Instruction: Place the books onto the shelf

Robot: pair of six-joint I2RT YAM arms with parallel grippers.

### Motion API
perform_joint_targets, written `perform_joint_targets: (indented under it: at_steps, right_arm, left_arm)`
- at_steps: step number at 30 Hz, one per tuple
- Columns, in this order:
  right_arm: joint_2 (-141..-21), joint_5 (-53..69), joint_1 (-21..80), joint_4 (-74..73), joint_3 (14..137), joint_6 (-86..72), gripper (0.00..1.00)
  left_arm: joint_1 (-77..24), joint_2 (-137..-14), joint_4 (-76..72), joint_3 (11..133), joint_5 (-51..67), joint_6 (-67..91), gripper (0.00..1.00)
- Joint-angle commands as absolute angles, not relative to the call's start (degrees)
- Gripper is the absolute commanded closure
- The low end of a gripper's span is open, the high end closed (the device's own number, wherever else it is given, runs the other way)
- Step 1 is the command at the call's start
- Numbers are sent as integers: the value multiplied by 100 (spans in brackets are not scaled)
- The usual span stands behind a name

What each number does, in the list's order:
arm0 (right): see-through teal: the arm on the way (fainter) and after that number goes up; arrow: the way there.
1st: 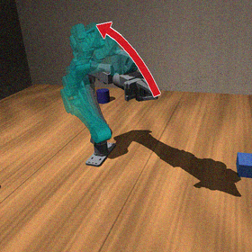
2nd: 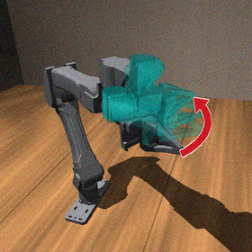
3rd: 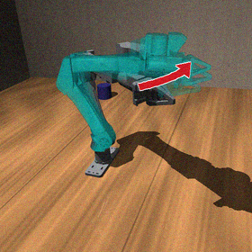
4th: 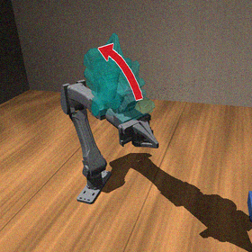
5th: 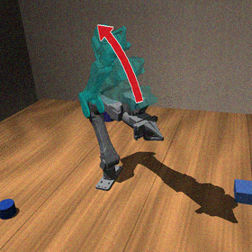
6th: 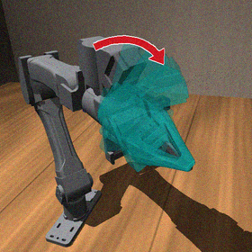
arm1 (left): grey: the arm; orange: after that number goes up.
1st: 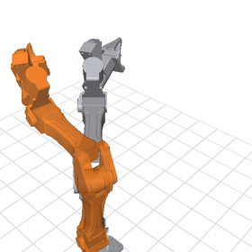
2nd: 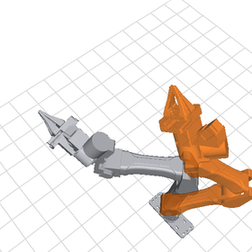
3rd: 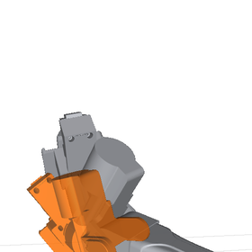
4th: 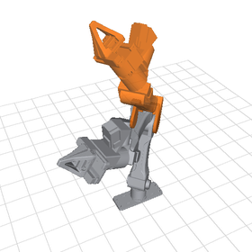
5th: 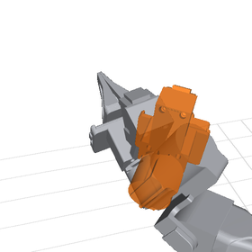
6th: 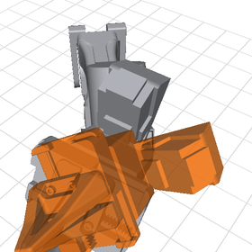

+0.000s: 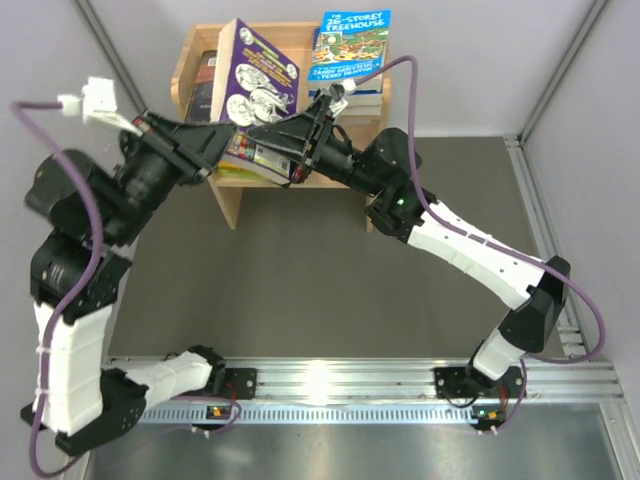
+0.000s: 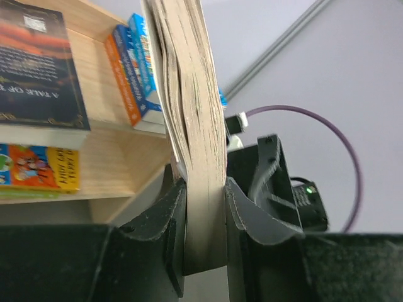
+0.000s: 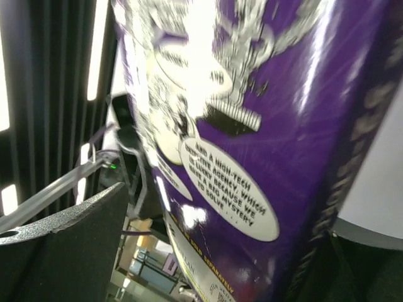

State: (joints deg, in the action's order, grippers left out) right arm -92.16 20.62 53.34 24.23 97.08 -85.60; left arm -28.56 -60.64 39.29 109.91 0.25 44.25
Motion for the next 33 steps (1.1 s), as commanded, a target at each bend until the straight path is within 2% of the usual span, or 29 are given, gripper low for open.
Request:
perform_joint_targets:
  at_steps: [1,5,7,8,13,17,23,25,27,28,30,32,33]
  right_arm:
    - [-9115,2514,5432,2549,9687,-8569,13]
    - [-8798,2566,5379,2777,9080,-8683,13]
    - [-8597,2575,5335,2821,8782,-8701,13]
    - [-8552,2593,5309,2839,8702,-8710,13]
    - [-8227,2724,5063,2909,8298,-8736,13]
    - [-8042,2795,4870,2953,8069,-8789,13]
    - [-7884,2918,4588,3146,7717,-8973,13]
    - [-7831,2953,4501,3216,7603,-9070,13]
    - [-7822,2997,4456,3269,7550,-9114,13]
    - [-7814,3023,4413,3287,7515,-9123,13]
    - [-7787,3085,4368,3278,7480,-9140,13]
    - [-7743,3137,4316,3261,7410,-9132,13]
    - [-7700,3155,4272,3252,7383,-9114,13]
  left_arm:
    - [-2813,-7003,4017,11512,-448,3446,100]
    - [-1954,-7593,3964,12129,339,3418,100]
    - [-1313,-7708,3622,12015,1259,3830,100]
    - [-814,-7708,3473,11806,1448,3971,100]
    - [225,-7989,3103,11786,2344,4324,100]
    - [824,-8279,2830,11795,3003,4762,100]
    - [1116,-8849,3145,12076,3208,4992,100]
    - [1142,-8947,3321,12164,3173,4992,92]
    - [1134,-8991,3498,12147,3059,5001,75]
    - [1142,-8991,3559,12155,2998,5001,59]
    - [1142,-8948,3603,12129,2936,4948,42]
    - [1151,-8921,3647,12120,2865,4905,1]
    - [1151,-8912,3682,12120,2883,4904,1]
